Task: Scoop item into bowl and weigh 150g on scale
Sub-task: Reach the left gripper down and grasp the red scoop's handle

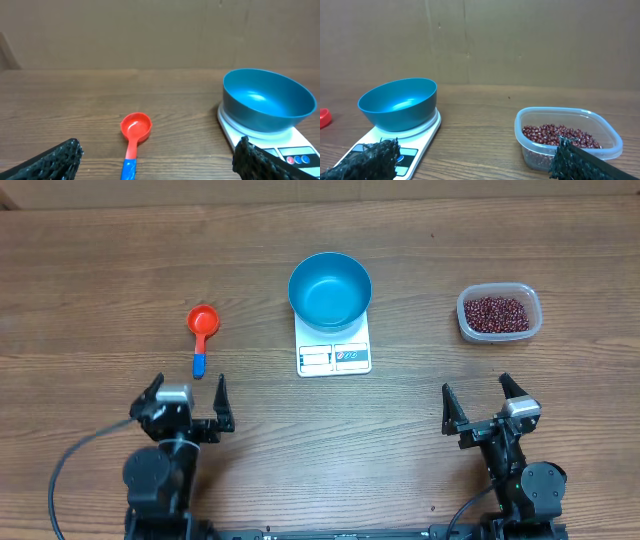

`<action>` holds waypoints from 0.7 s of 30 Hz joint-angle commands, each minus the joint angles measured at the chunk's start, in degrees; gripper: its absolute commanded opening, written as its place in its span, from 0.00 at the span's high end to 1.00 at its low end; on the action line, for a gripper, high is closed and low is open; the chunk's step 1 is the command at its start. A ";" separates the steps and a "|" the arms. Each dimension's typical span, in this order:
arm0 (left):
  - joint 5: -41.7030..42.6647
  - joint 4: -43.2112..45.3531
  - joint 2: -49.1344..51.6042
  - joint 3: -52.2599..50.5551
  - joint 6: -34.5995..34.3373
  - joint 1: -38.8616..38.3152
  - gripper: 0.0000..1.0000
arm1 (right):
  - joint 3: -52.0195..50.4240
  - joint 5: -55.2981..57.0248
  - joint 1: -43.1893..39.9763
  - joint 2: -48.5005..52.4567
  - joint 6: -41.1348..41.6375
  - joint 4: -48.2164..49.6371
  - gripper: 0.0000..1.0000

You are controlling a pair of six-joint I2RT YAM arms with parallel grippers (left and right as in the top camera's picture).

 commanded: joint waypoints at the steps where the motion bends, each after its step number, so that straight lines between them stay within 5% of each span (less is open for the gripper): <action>1: 4.04 0.04 7.56 6.47 1.14 0.31 0.00 | -0.61 0.11 0.26 -0.50 -0.09 0.17 0.00; 21: 18.82 -25.68 52.13 46.31 1.16 0.31 0.00 | -0.59 0.11 0.26 -0.50 -0.09 0.17 0.00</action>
